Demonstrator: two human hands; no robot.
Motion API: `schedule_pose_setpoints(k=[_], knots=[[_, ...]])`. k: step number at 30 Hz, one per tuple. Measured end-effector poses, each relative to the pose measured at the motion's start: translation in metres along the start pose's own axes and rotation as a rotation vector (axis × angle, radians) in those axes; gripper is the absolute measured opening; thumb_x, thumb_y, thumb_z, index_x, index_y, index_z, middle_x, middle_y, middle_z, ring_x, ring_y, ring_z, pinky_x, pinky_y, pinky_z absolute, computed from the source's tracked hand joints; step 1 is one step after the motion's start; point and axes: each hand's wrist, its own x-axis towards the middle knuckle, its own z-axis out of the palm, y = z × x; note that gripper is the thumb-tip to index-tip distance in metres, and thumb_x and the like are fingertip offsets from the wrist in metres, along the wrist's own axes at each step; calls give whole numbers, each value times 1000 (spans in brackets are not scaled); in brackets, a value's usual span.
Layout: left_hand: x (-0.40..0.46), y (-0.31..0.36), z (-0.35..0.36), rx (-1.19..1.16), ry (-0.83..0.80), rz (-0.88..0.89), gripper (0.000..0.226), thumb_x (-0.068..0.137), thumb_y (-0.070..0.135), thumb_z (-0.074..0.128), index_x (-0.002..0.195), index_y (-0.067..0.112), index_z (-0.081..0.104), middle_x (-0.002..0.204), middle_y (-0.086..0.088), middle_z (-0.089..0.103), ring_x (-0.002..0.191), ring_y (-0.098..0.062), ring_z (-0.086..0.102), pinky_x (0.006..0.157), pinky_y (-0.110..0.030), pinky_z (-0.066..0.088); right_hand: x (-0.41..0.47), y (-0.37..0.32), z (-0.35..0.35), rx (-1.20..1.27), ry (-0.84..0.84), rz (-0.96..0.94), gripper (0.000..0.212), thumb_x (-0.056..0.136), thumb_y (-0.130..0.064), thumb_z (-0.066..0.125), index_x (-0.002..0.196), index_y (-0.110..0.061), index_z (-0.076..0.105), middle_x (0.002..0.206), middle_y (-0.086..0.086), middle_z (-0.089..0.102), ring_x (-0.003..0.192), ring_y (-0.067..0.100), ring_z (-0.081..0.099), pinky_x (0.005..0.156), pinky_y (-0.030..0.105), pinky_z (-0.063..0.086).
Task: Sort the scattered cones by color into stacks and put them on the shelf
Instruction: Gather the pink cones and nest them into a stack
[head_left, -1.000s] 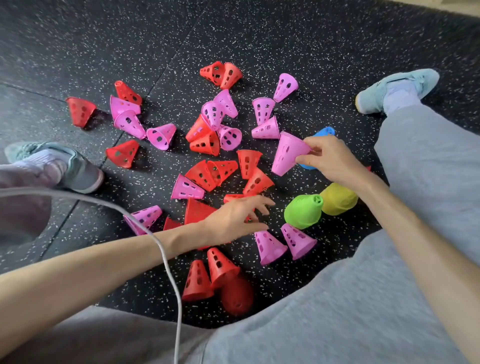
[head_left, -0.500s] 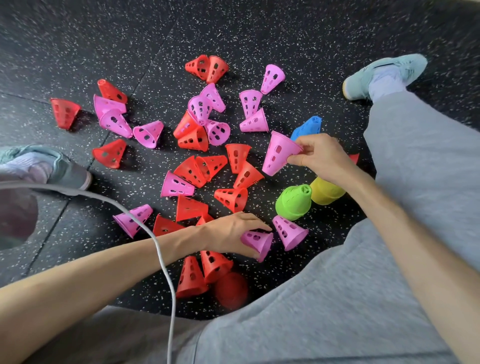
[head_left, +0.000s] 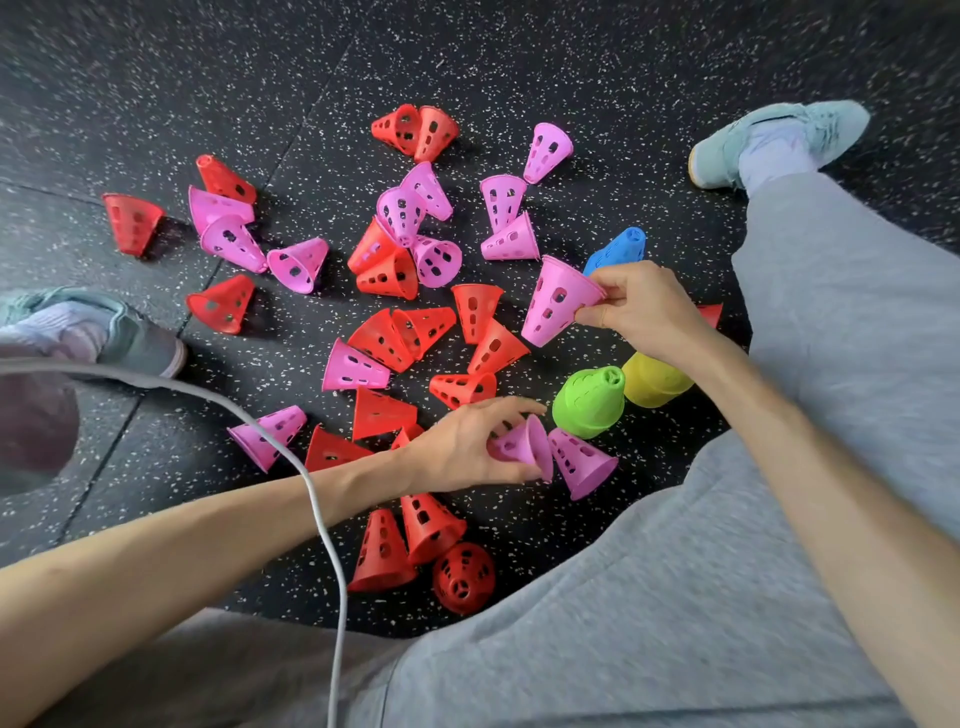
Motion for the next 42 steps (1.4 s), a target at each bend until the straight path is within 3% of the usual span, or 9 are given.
schedule_pose_setpoints(k=[5,9,13,18,22,25,32,37,42], knots=[[4,11,-11,-145,318,-85,65,80,49,83,137,34,56,114,18,61,93,2,58,82,-19,49,1,1,-1,52,3,-8,30,83,-10,81,77,-36,68,74,-24,71,68,-17,60,72,5,43],[15,21,-24,-281,559,-141,61,83,44,83,136,31,56,118,12,65,91,-7,64,81,-23,54,2,0,-1,94,56,-11,28,81,-17,85,75,-39,70,80,-23,75,76,-1,65,77,17,48],[28,27,-34,-334,629,-144,61,84,41,83,137,30,55,117,8,66,85,-6,66,78,-26,57,3,-1,3,106,44,-14,21,79,-25,86,73,-37,71,83,-3,77,78,8,63,78,30,47],[41,33,-34,-362,710,-106,62,85,29,84,139,21,56,119,1,67,103,-9,64,86,-22,53,7,-2,11,97,13,-17,17,81,-29,85,75,-37,71,81,-15,75,74,1,63,80,30,49],[46,37,-35,-341,747,-90,57,84,24,84,136,20,60,118,5,65,101,3,59,88,-18,49,11,1,13,115,0,-20,16,82,-28,84,81,-40,74,83,-20,75,79,-1,67,84,30,50],[49,38,-35,-297,766,-66,53,85,25,83,134,22,62,119,5,64,108,-5,60,92,-23,50,14,3,14,135,-5,-29,12,84,-27,82,87,-37,75,85,-23,75,82,-4,68,85,30,52],[56,39,-35,-286,815,-78,52,84,29,80,133,23,63,122,6,64,113,-10,60,94,-21,46,27,14,24,140,-80,-58,11,100,-25,64,95,-27,73,92,3,77,89,25,71,93,55,55],[59,37,-37,-287,858,-106,49,85,28,82,130,21,64,120,8,65,111,-7,59,94,-19,45,30,16,27,211,-159,-69,20,105,-15,54,97,-17,73,97,4,75,95,9,70,93,42,59],[61,40,-36,-323,886,-130,48,85,31,82,129,22,65,119,9,66,110,-8,60,97,-30,49,29,13,30,312,-187,-63,28,106,-14,51,93,-25,73,99,0,74,104,15,71,90,29,60]])
